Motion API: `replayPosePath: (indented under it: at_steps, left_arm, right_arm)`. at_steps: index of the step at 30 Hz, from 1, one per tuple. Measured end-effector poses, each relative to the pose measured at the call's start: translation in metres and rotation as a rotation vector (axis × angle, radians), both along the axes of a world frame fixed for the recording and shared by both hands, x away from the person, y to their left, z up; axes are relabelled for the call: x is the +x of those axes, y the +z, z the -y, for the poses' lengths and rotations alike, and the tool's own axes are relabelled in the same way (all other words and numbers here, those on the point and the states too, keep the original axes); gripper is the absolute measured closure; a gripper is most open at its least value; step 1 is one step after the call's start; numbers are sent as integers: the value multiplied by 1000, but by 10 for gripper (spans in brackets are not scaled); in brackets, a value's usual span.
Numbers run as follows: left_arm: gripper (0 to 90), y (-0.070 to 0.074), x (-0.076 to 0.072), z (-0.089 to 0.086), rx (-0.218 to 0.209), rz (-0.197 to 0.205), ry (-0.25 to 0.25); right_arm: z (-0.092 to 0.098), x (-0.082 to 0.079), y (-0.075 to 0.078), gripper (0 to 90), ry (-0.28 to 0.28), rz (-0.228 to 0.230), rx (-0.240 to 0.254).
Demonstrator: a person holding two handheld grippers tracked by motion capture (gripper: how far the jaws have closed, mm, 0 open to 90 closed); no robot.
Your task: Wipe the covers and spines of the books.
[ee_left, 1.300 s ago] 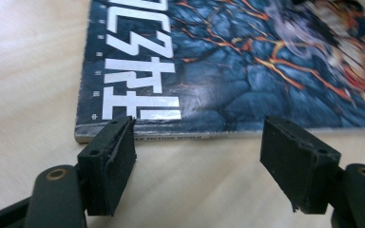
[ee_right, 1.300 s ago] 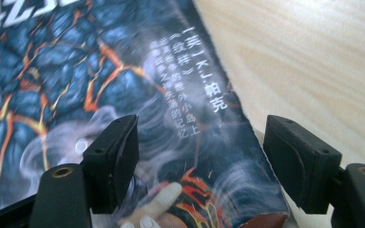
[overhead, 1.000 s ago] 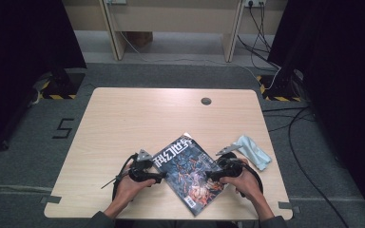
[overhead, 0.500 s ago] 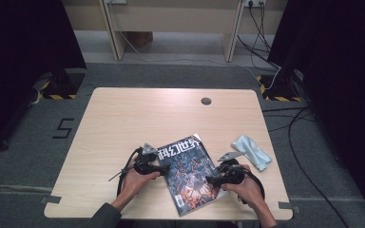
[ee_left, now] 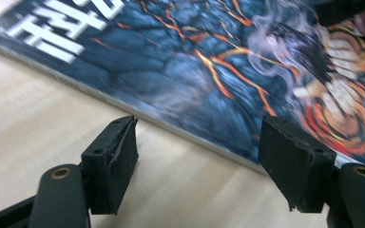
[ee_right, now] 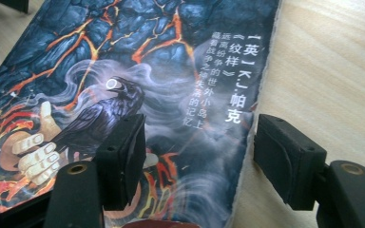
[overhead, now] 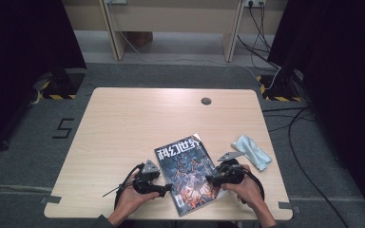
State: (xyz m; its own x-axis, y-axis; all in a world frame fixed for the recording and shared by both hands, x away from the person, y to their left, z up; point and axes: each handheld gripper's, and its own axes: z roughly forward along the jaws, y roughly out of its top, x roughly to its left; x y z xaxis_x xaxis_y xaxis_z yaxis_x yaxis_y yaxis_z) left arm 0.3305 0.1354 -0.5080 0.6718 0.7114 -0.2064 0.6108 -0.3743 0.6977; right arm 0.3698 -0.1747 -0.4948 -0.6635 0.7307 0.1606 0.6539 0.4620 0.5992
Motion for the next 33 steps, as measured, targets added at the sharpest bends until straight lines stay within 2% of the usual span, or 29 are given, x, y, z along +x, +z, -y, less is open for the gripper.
replayPosePath:
  at_steps: [8,12,19,22,27,29,33]
  left_arm:
    - [325,-1,10,8,-6,0,-9]
    - [321,-1,21,8,10,12,15]
    - [305,-3,46,8,14,35,58]
    - [306,-3,51,7,10,40,70]
    - [319,0,43,6,8,43,53]
    - [324,2,36,5,10,49,36]
    - [336,1,24,6,50,59,-7]
  right_arm:
    - [-2,-1,2,349,4,15,-11]
    - [-3,-3,1,347,7,-11,-3]
    - [-11,-13,4,352,46,-5,-2]
    - [-14,-16,3,356,67,1,-12]
    - [-15,-16,4,373,37,12,-3]
    - [-16,-17,2,379,47,27,-33]
    - [-19,-18,2,382,54,38,-55]
